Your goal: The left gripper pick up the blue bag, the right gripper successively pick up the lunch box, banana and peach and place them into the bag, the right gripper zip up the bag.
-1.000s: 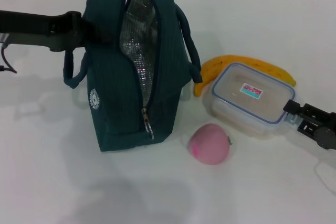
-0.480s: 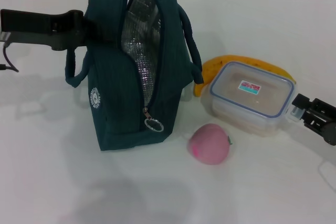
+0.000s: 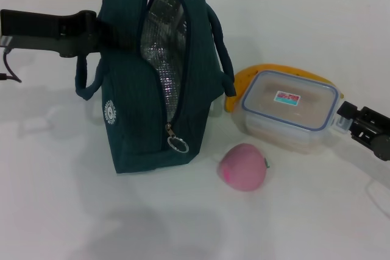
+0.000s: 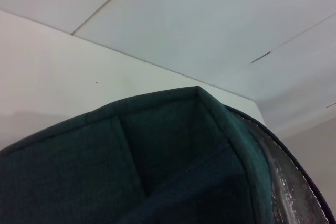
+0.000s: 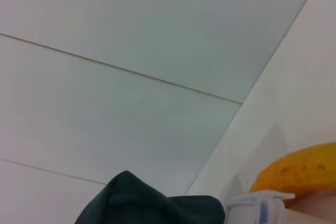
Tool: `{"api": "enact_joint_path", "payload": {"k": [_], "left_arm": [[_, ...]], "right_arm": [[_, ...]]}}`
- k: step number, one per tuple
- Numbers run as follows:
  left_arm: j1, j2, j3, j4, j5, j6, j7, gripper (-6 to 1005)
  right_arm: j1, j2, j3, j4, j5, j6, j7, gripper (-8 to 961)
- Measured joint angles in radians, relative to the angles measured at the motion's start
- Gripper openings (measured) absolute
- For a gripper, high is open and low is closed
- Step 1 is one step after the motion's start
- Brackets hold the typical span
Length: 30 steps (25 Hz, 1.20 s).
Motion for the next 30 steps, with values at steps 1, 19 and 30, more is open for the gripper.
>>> {"api": "enact_joint_path", "payload": {"k": [1, 19, 30], "left_arm": [[0.000, 0.000, 0.000, 0.000, 0.000, 0.000, 0.000, 31], [-0.010, 0.000, 0.000, -0.001, -0.003, 0.000, -0.004, 31], [-0.014, 0.001, 0.000, -0.002, -0.003, 0.000, -0.004, 31]], "right_arm": [[0.002, 0.000, 0.000, 0.000, 0.000, 0.005, 0.000, 473], [0.027, 0.004, 0.000, 0.010, 0.000, 0.113, 0.000, 465], [0.035, 0.005, 0.000, 0.011, -0.001, 0.118, 0.003, 460]]}}
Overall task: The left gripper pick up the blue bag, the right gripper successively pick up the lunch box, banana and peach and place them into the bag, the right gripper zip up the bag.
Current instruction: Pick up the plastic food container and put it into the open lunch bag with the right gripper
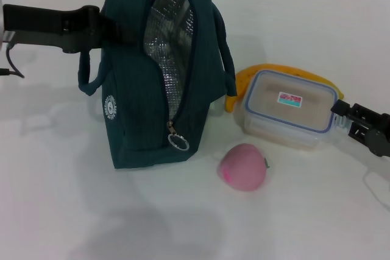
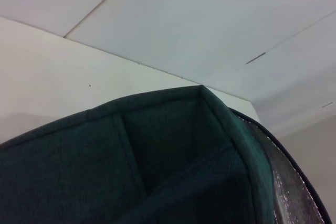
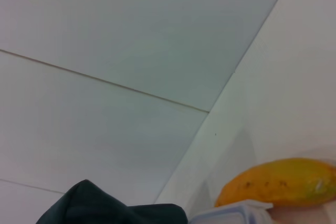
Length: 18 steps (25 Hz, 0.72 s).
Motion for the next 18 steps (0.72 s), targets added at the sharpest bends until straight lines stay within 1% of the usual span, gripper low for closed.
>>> {"api": "enact_joint_path", "payload": {"k": [14, 18], "left_arm": [[0.000, -0.002, 0.000, -0.001, 0.000, 0.002, 0.003, 32], [0.000, -0.001, 0.000, -0.001, 0.000, 0.002, 0.003, 32]], "right_arm": [[0.003, 0.000, 0.000, -0.006, 0.011, -0.064, 0.004, 454], [0.010, 0.000, 0.000, -0.005, 0.012, -0.065, 0.004, 283]]}}
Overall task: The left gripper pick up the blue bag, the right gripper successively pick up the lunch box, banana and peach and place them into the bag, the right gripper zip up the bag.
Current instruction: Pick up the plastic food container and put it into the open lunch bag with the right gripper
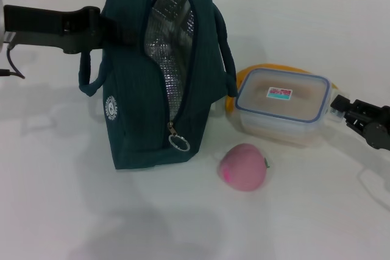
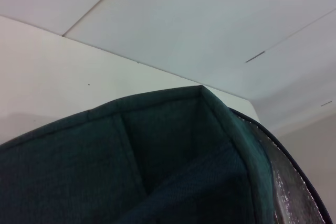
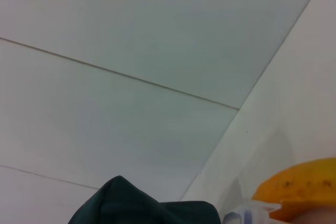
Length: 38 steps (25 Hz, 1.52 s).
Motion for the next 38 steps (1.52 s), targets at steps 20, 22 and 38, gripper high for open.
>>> {"api": "enact_joint_path", "payload": {"k": [20, 22, 38], "left_arm": [[0.013, 0.009, 0.000, 0.005, -0.034, 0.002, 0.003, 32], [0.014, 0.010, 0.000, 0.005, -0.036, 0.003, 0.004, 32], [0.008, 0.019, 0.000, 0.007, -0.037, 0.040, 0.005, 31]], "right_arm": [[0.008, -0.004, 0.009, 0.005, 0.056, -0.053, 0.000, 85], [0.002, -0.006, 0.012, 0.006, 0.073, -0.075, 0.001, 85], [-0.034, -0.018, 0.015, 0.006, 0.225, -0.248, 0.016, 85]]}}
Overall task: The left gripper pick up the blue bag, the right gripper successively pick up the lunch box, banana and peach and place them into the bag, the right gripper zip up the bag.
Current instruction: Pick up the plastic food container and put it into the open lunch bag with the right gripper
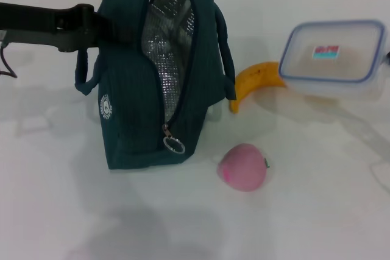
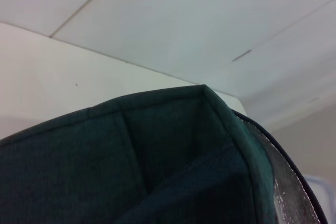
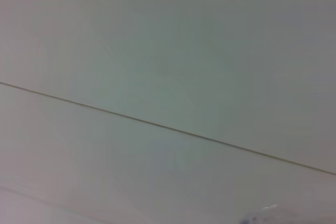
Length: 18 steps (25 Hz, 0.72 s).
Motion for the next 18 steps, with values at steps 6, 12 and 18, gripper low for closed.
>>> {"api": "enact_joint_path", "payload": {"k": [6, 12, 18], "left_arm": [[-0.006, -0.005, 0.014, 0.000, 0.000, 0.015, 0.000, 32], [-0.022, -0.011, 0.064, -0.008, 0.004, 0.013, -0.001, 31], [-0.050, -0.021, 0.081, -0.016, 0.007, 0.010, 0.001, 31]], "right_arm": [[0.034, 0.007, 0.001, -0.006, 0.073, -0.144, 0.000, 86], [0.116, 0.013, 0.007, -0.003, 0.121, -0.247, 0.001, 86], [0.217, 0.021, -0.001, -0.001, 0.149, -0.262, 0.021, 85]]}}
